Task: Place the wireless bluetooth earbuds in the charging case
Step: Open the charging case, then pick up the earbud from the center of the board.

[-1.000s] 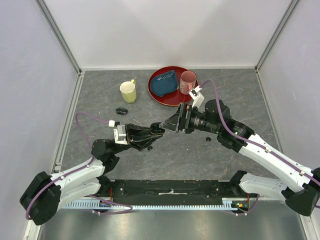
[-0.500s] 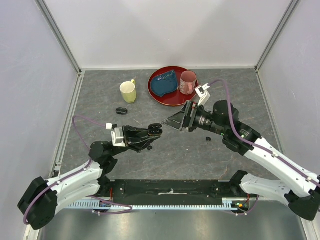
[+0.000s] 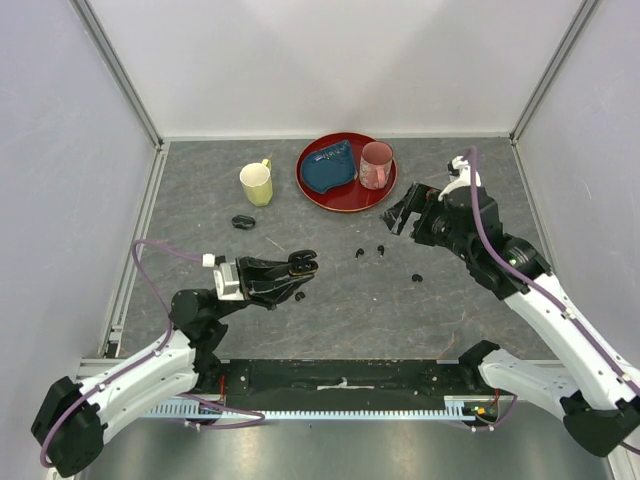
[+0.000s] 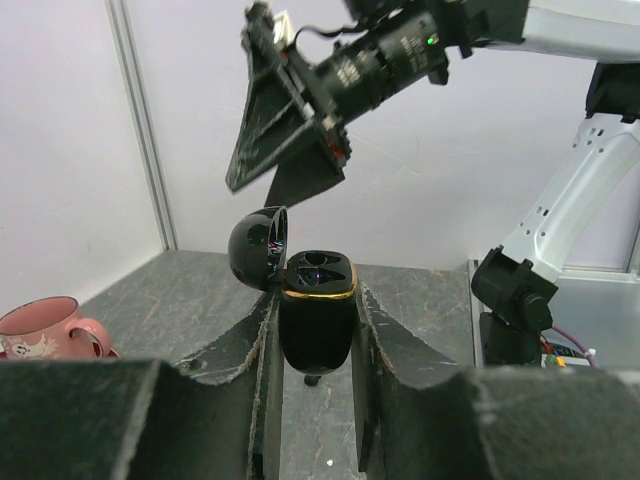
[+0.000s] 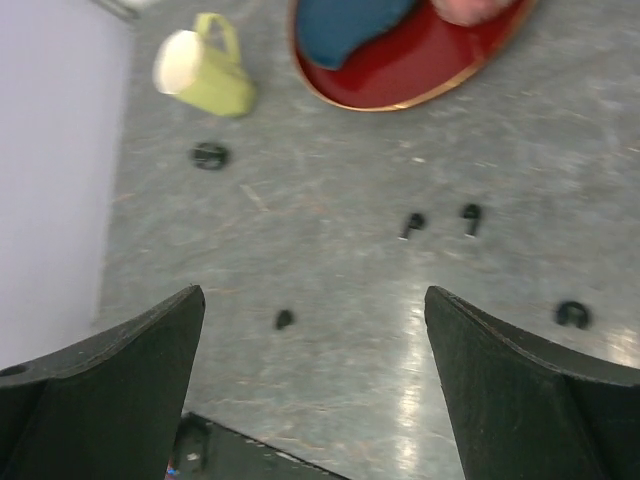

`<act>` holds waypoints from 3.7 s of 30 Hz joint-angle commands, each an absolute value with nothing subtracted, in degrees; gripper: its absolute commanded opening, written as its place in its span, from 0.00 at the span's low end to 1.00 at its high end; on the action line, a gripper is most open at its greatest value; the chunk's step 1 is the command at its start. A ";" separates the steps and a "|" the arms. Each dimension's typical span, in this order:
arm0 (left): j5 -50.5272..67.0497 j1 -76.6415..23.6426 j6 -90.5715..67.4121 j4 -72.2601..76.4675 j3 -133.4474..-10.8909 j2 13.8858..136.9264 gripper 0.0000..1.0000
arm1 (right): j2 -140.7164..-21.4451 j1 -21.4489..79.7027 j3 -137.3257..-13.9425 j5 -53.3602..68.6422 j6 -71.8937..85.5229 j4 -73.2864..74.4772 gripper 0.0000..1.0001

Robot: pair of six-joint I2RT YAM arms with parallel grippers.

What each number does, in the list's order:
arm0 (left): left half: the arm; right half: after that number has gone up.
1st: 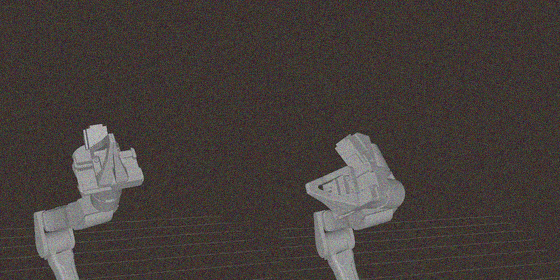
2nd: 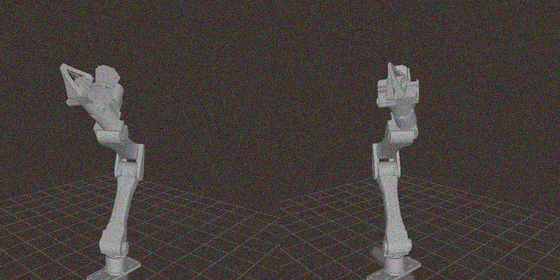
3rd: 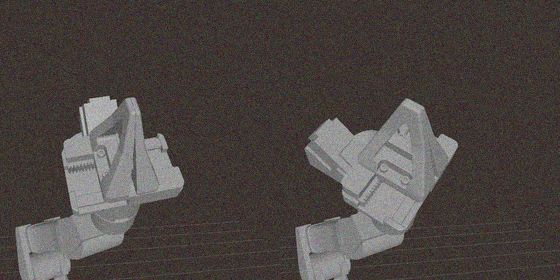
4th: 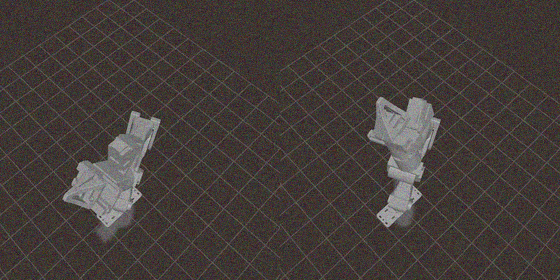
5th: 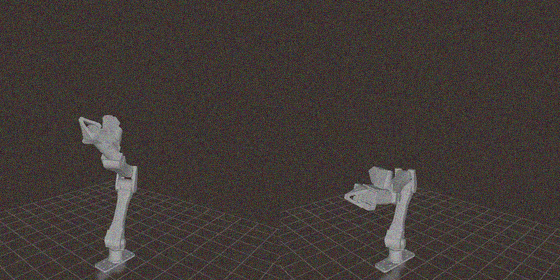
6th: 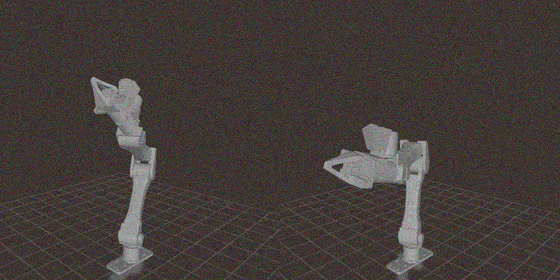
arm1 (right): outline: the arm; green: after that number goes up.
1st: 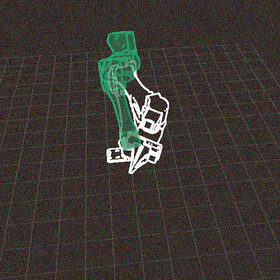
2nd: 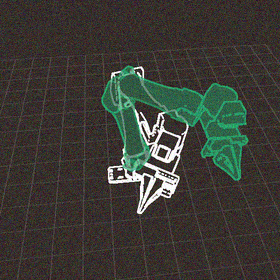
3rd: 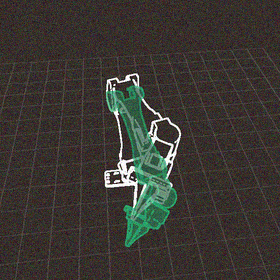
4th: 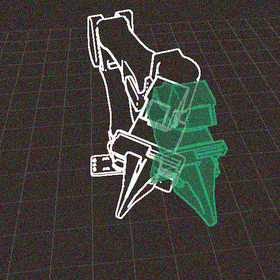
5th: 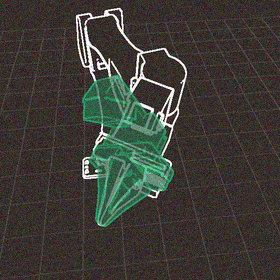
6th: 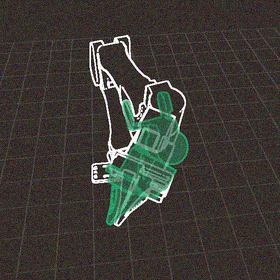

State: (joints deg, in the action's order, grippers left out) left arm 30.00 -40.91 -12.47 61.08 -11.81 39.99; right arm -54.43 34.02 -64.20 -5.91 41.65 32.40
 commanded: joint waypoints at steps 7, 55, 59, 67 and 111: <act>28.04 -41.13 -8.52 55.46 -11.34 34.54 0.02 | -64.33 30.41 -65.57 -6.32 36.57 41.13 0.98; 25.93 -41.13 -6.06 51.33 -9.05 29.53 0.02 | -105.20 30.32 -68.73 -19.51 35.42 24.96 0.54; 26.02 -41.04 -6.07 51.33 -9.14 29.88 0.02 | -105.82 30.32 -68.64 -19.51 35.16 24.79 0.52; 26.02 -41.13 -6.15 51.24 -9.05 30.14 0.02 | -106.79 30.32 -68.55 -18.99 35.33 24.52 0.49; 24.87 -41.13 -6.33 49.83 -9.23 30.14 0.02 | -102.75 30.41 -65.30 -15.91 35.86 24.70 0.47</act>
State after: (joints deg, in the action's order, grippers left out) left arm 25.67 -40.91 -8.51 49.15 -8.97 30.35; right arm -105.75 30.48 -66.13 -16.53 35.35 24.67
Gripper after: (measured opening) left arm 0.324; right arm 0.458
